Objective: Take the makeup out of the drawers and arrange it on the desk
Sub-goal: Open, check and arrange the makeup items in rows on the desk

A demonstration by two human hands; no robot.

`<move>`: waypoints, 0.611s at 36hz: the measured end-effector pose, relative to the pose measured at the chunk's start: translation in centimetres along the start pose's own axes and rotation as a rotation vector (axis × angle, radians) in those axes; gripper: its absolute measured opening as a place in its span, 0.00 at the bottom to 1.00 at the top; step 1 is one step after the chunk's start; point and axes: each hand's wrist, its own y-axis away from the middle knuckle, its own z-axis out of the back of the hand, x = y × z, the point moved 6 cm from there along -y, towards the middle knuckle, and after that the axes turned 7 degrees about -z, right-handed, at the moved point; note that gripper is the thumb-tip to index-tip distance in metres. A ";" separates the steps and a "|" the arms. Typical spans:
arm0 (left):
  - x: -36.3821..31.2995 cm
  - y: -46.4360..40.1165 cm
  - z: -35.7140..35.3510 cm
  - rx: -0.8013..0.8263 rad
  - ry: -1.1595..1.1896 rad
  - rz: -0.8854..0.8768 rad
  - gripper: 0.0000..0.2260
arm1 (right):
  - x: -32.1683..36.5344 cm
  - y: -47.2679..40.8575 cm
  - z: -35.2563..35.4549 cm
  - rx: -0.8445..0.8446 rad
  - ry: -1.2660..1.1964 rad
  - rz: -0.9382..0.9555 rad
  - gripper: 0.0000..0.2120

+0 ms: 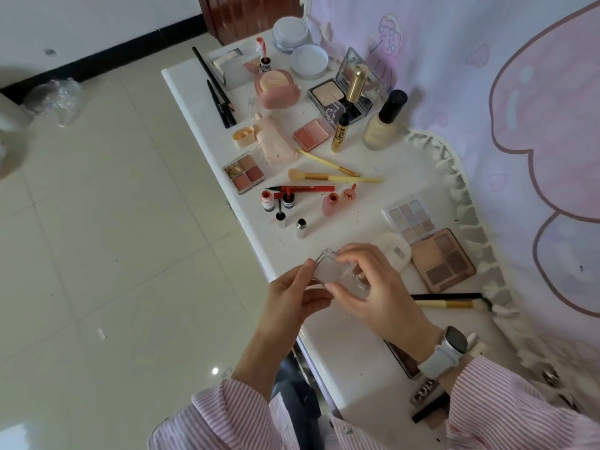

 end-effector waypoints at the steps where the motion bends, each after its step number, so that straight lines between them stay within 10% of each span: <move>1: 0.0 0.1 0.2 -0.011 0.009 0.001 0.14 | 0.0 -0.1 -0.1 0.002 -0.008 -0.008 0.16; 13: -0.9 -0.4 3.8 -0.346 -0.215 -0.158 0.08 | -2.2 -2.4 -1.4 0.007 -0.030 -0.325 0.10; 22: -1.6 -0.9 3.0 -0.250 -1.143 -0.474 0.27 | -2.1 -4.0 -2.7 0.024 0.063 -0.387 0.12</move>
